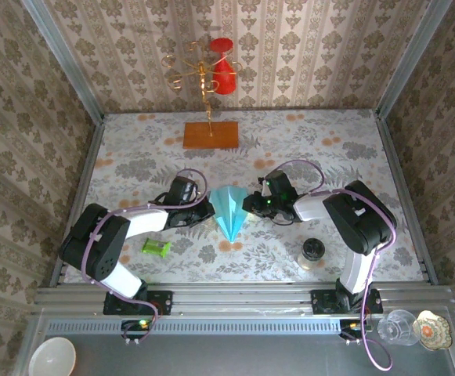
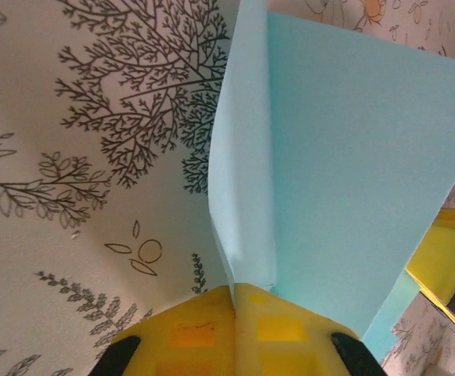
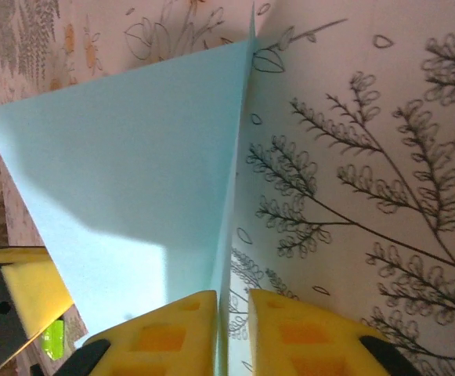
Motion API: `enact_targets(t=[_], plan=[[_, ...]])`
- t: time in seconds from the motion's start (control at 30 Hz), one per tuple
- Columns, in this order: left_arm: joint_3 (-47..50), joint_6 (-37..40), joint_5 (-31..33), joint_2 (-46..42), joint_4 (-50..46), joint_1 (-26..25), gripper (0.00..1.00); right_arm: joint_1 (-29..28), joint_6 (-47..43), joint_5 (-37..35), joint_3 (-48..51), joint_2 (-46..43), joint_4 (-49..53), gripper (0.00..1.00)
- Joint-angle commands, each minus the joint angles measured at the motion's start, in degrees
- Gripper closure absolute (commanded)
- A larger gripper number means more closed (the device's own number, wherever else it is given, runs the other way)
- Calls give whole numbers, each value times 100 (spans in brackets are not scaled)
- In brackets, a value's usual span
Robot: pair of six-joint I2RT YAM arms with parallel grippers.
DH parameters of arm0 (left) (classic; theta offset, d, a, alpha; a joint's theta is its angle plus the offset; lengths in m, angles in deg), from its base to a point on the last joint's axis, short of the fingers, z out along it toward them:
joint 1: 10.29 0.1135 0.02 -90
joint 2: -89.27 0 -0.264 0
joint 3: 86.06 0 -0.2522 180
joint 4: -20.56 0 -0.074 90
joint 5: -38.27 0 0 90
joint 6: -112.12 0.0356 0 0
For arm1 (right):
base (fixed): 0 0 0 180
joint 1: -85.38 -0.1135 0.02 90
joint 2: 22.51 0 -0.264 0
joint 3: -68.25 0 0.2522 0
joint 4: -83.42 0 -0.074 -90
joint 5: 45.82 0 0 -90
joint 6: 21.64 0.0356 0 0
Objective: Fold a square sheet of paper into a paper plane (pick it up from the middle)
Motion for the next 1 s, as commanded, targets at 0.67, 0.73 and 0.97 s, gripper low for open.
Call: enact_targets(t=[0.67, 0.73, 0.97], plan=[[-52, -159, 518, -554, -532, -117, 72, 92, -194, 47, -211, -6, 406, 94], [-56, -146, 662, -845, -700, -203, 67, 74, -178, 78, -235, 3, 391, 94], [65, -258, 998, -1509, -956, -685, 56, 34, -152, 105, -284, 23, 378, 93]])
